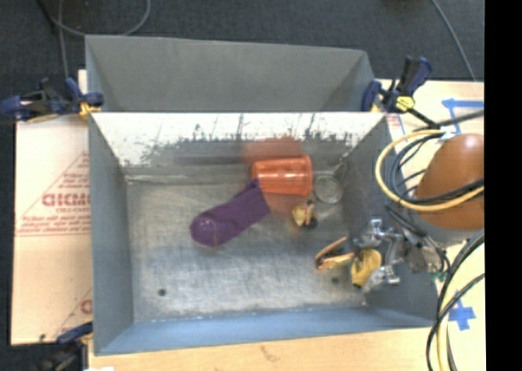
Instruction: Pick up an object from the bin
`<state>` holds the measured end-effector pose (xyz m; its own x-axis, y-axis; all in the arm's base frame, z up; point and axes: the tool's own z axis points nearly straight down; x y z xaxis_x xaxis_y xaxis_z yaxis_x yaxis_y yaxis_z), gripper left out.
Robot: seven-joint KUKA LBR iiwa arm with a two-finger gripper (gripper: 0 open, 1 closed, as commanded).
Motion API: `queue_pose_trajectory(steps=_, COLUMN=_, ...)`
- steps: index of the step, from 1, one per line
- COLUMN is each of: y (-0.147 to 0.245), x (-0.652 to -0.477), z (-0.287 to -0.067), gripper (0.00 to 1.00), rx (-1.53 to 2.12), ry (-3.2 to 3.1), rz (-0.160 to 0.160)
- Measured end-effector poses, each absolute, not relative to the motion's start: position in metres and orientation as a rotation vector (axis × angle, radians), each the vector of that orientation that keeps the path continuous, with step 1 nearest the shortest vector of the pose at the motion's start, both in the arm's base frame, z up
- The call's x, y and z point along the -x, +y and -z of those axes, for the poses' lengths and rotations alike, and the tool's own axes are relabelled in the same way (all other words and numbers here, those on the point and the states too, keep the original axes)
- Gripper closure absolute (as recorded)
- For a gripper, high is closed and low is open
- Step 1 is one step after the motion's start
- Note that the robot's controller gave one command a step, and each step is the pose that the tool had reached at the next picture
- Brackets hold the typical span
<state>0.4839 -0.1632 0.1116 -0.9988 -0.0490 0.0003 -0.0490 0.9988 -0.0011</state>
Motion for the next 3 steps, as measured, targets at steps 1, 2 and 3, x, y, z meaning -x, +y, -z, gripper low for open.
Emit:
queue_pose_trajectory(steps=1, y=-0.163, x=-0.484, z=-0.124, gripper=1.00, rx=-0.077, ry=-3.140, rz=-0.001)
queue_pose_trajectory(steps=2, y=-0.164, x=-0.485, z=-0.134, gripper=1.00, rx=-0.076, ry=-3.143, rz=-0.004)
queue_pose_trajectory(steps=3, y=-0.164, x=-0.485, z=-0.142, gripper=1.00, rx=-0.076, ry=-3.143, rz=-0.004)
